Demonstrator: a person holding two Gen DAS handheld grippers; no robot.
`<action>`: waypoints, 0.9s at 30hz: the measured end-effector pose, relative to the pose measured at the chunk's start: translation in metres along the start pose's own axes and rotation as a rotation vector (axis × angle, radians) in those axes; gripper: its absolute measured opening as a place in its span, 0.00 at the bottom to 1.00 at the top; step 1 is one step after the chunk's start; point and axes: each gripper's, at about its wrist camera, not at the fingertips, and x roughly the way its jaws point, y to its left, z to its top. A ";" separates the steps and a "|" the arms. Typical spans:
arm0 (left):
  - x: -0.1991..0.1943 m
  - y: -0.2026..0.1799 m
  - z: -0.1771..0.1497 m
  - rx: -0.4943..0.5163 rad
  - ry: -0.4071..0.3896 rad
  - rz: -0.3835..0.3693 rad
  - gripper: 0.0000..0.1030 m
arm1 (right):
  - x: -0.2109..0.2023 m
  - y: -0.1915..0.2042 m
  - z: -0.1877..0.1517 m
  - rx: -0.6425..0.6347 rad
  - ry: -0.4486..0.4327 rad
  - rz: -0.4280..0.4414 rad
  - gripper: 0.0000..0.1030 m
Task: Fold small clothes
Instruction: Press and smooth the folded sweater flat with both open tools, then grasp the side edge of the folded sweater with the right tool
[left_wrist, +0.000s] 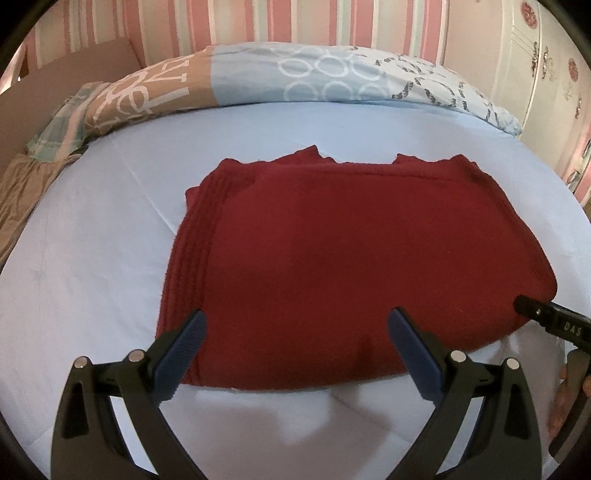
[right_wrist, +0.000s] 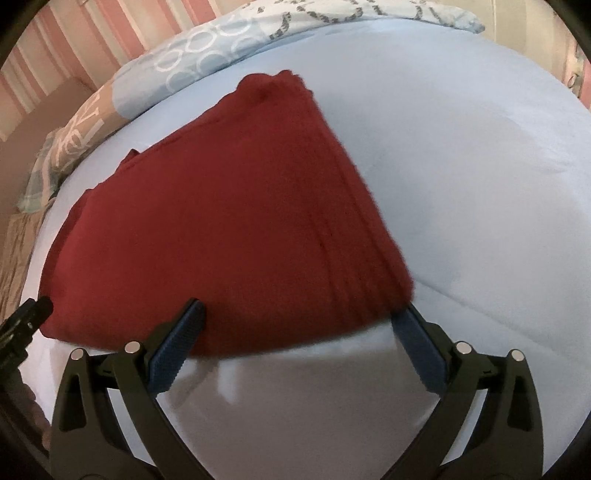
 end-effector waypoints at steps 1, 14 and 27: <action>0.000 0.000 0.000 -0.002 0.003 -0.001 0.96 | 0.002 0.000 0.002 0.001 0.006 0.008 0.97; 0.003 0.000 0.000 0.009 0.015 0.011 0.96 | 0.008 -0.004 0.017 0.072 -0.016 0.035 0.96; 0.010 -0.011 -0.001 0.056 0.026 0.037 0.96 | 0.011 0.005 0.021 -0.004 -0.060 -0.047 0.54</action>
